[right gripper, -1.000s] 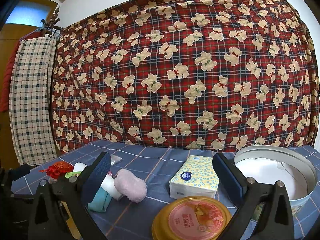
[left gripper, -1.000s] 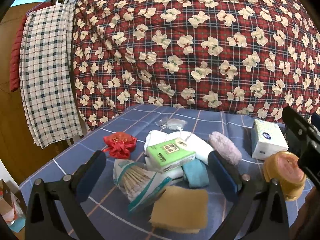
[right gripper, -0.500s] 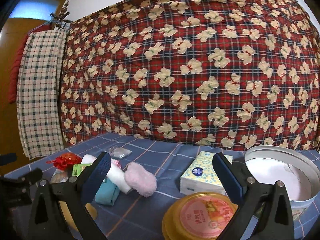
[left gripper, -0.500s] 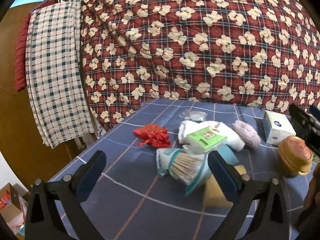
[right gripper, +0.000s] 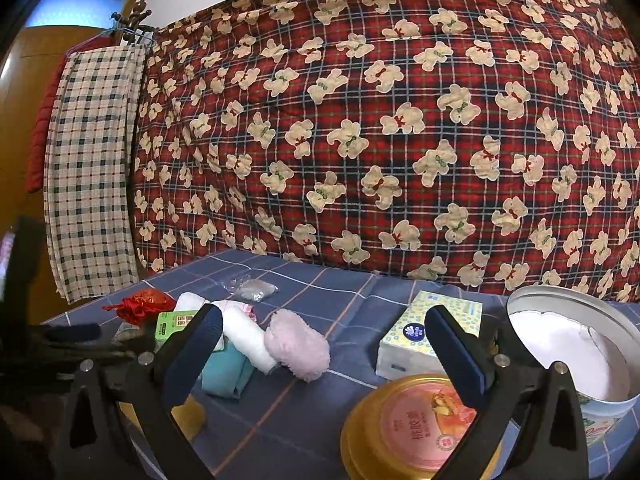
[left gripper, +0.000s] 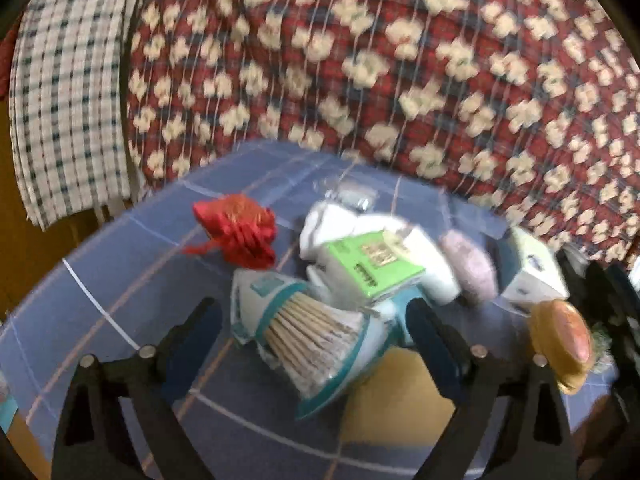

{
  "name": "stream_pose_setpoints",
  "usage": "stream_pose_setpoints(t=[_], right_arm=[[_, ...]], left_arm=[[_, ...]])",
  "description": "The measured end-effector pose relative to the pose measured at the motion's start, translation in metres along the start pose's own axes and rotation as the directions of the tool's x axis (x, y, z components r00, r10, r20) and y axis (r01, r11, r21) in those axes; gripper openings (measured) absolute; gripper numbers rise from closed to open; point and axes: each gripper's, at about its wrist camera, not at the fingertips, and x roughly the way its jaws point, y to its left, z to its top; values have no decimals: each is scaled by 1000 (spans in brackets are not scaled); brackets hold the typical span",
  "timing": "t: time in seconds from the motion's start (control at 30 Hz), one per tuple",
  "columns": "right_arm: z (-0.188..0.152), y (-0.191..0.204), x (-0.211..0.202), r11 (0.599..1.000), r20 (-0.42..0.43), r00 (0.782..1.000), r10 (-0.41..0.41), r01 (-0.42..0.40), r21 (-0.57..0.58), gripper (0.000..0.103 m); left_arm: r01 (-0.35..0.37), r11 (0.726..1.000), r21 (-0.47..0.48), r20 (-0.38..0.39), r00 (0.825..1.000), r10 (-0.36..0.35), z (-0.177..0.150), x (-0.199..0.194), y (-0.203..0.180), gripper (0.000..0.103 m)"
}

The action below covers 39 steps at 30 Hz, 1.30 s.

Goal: Organize soft objects
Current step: 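Grasp the cotton-swab pack with left tool while right tool grasps the tan sponge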

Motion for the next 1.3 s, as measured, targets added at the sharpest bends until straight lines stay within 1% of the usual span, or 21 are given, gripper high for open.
stream_pose_setpoints(t=[0.03, 0.1, 0.2, 0.27, 0.33, 0.37, 0.43, 0.57, 0.63, 0.7, 0.73, 0.8, 0.83, 0.9, 0.93, 1.0, 1.03, 1.13, 1.2, 1.23, 1.3], right_arm=[[0, 0, 0, 1000, 0, 1000, 0, 0, 0, 102], [0, 0, 0, 1000, 1, 1000, 0, 0, 0, 102], [0, 0, 1, 1000, -7, 1000, 11, -11, 6, 102], [-1, 0, 2, 1000, -13, 1000, 20, -20, 8, 102], [-1, 1, 2, 1000, -14, 1000, 22, -22, 7, 102], [-1, 0, 1, 1000, -14, 1000, 22, -22, 7, 102], [-1, 2, 1, 1000, -14, 1000, 24, -24, 4, 102], [0, 3, 0, 999, -27, 999, 44, -44, -4, 102], [0, 5, -2, 998, -24, 998, 59, -59, -11, 102], [1, 5, -2, 993, -30, 993, 115, -115, -2, 102], [1, 7, -2, 988, -41, 987, 154, -154, 4, 102], [2, 12, 2, 967, -83, 963, 256, -255, 24, 102], [2, 16, 4, 950, -111, 944, 311, -309, 40, 102], [2, 26, 8, 902, -168, 886, 433, -425, 81, 102], [2, 32, 8, 884, -186, 864, 468, -460, 85, 102], [0, 48, 7, 864, -220, 838, 500, -501, 52, 102], [-2, 57, 7, 860, -236, 832, 502, -510, 32, 102], [-8, 79, 12, 872, -276, 838, 471, -490, -3, 102], [-9, 89, 22, 886, -317, 840, 441, -464, 3, 102], [-10, 93, 30, 888, -338, 832, 439, -459, 23, 102], [-11, 94, 40, 885, -381, 805, 455, -457, 90, 102]], left_arm=[[-23, 1000, -3, -45, 999, 23, 1, 11, -2, 93], [-31, 999, -31, -85, 996, 28, 1, 20, 0, 92], [-44, 997, -66, -102, 994, 37, -1, 21, 11, 78], [-43, 997, -67, -107, 994, 35, -2, 18, 21, 75], [-38, 996, -75, -110, 994, 29, -4, 13, 33, 68], [-35, 997, -75, -112, 993, 26, -4, 11, 38, 68], [-22, 997, -75, -115, 993, 13, -4, 6, 49, 64], [-55, 998, -35, -106, 993, 51, -4, -4, 61, 63], [-54, 998, -27, -105, 993, 51, -5, -7, 65, 63], [-47, 999, -18, -103, 994, 44, -7, -9, 69, 61], [-48, 999, -12, -100, 994, 46, -8, -11, 70, 61], [-42, 999, 1, -81, 996, 42, -10, -15, 71, 61], [-41, 999, 13, -70, 997, 42, -12, -17, 70, 61], [-38, 999, 23, -56, 998, 40, -12, -20, 69, 61], [-30, 999, 18, -46, 998, 31, -11, -22, 69, 61], [-24, 1000, 12, -16, 1000, 24, -9, -29, 72, 61], [-40, 999, 21, 9, 999, 40, -6, -35, 73, 61], [-121, 991, 52, 61, 991, 118, 0, -46, 75, 61], [-145, 988, 59, 80, 987, 140, 2, -50, 76, 61], [-145, 988, 57, 82, 987, 140, 2, -51, 79, 61], [-140, 989, 48, 81, 987, 136, 1, -51, 82, 61]])
